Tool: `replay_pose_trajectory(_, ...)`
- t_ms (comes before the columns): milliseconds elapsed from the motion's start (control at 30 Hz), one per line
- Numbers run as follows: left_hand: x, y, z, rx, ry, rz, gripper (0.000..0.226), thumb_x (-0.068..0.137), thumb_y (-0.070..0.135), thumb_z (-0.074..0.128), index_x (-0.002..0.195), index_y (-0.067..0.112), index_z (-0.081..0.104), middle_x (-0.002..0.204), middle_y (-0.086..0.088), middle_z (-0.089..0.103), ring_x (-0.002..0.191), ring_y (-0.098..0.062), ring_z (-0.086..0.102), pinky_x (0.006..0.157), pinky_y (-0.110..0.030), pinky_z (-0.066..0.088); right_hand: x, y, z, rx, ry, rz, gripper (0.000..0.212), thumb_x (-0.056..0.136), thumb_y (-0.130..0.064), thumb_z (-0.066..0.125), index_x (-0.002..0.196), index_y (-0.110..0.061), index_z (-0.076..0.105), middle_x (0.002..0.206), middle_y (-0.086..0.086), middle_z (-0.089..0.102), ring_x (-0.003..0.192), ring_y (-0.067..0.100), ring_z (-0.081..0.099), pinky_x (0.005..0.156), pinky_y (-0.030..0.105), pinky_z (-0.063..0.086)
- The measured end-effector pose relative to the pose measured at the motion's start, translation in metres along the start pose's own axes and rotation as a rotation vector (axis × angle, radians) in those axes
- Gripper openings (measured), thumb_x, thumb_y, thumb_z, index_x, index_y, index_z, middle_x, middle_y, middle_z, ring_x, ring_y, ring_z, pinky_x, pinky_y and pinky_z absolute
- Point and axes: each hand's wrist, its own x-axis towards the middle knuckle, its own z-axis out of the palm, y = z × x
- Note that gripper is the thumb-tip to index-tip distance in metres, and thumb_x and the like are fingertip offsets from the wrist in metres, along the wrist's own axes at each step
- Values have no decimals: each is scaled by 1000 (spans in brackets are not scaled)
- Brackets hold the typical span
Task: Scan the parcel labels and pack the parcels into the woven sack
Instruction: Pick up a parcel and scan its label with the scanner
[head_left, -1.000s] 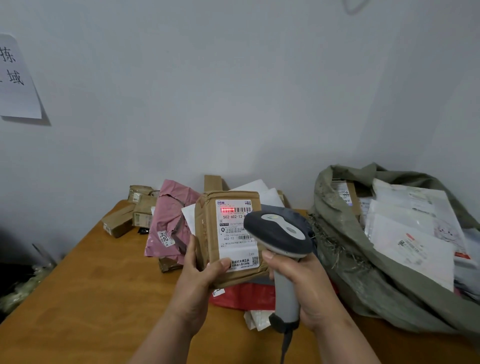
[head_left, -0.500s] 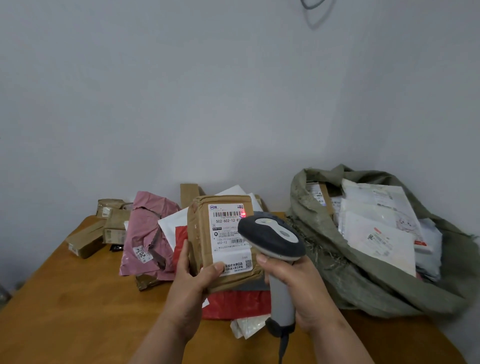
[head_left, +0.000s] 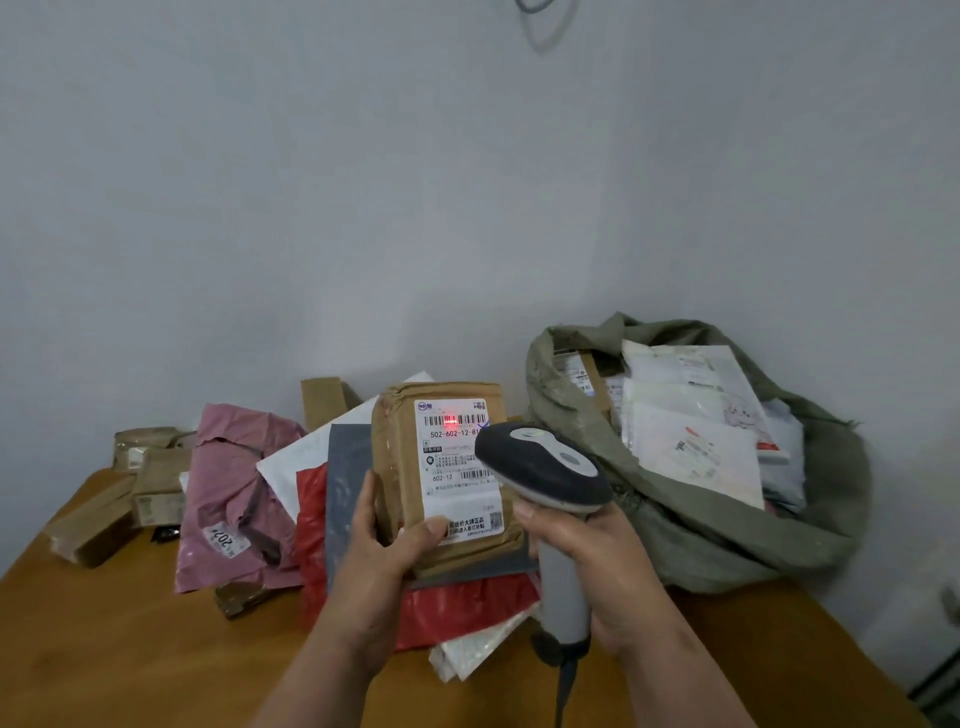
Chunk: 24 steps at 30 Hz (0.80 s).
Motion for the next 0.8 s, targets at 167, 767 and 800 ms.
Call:
replay_pose_trajectory(167,19,5,48,37,-35,44,125,47,34,94,149,53,25,135,2,62,114,-24,67,97,-49,53,9,-6,-43,86,75,-44,31,61,-30,85,90,-38,79,87,-8,78,79,5,73,62,17,55)
replay_pose_trajectory(767,130,-39,306,241,-62,-95,88,67,48,86,139,32,39,124,3,66,101,-17,72,95,-43,56,94,-28,-284,188,246,-118,36,66,-34,81,99,-47,74,111,-8,75,102,10,72,86,42,56)
replay_pose_trajectory(800,137,-41,312,243,-64,-104,74,75,44,81,138,30,44,121,3,68,99,-15,72,94,-41,56,103,-29,-291,185,245,-108,34,65,-35,81,97,-46,75,109,-8,76,100,10,72,85,41,56)
